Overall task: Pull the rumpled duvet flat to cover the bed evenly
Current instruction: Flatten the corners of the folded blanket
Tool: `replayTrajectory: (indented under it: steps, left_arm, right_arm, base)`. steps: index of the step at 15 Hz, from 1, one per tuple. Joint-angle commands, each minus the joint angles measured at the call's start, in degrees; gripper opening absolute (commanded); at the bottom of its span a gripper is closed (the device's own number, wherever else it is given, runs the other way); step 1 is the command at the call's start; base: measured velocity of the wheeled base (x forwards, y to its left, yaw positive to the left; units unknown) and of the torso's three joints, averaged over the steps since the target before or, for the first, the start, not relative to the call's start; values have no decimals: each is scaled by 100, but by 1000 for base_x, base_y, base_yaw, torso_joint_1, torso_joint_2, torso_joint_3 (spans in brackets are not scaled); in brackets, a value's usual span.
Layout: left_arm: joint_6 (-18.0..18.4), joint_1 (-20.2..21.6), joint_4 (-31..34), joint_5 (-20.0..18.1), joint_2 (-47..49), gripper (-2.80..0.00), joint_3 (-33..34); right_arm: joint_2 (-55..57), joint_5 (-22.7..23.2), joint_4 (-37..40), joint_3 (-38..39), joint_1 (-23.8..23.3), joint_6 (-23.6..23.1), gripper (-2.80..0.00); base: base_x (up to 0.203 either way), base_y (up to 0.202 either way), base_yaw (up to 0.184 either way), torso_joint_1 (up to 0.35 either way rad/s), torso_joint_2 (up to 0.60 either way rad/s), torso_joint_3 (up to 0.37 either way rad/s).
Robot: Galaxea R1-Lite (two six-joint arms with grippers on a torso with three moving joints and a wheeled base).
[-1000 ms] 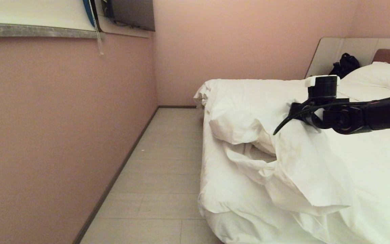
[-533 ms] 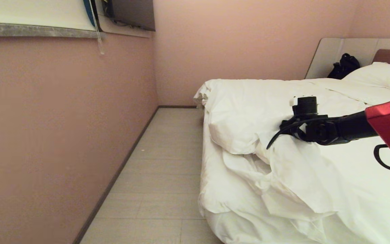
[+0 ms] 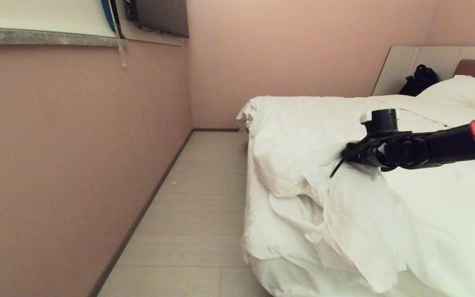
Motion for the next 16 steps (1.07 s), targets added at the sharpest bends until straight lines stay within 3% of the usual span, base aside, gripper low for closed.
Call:
replayTrajectory:
  steps: [1,4,8,13,16]
  left_arm:
    - [-2,1,-2,10,-2,-280,0]
    - [-2,1,-2,9,-2,-280,0]
    - [-2,1,-2,10,-2,-280,0]
    - [-2,1,-2,9,-2,-280,0]
    - [-2,1,-2,10,-2,-280,0]
  right_arm:
    - [-708,1063,1129,20,3,126,0]
    - [-1531,1892,2224,21,3,161,0]
    - [-2447,2508,3440,72,108,-106,0]
    - [-3604,2738,4923,251,1040,-153,0]
    - [-4127,2737,5508,1079,1707,-128,0]
  base:
    - [0,0,0,0,0,0]
    - [0,0,0,0,0,0]
    - [0,0,0,0,0,0]
    - [0,0,0,0,0,0]
    - [0,0,0,0,0,0]
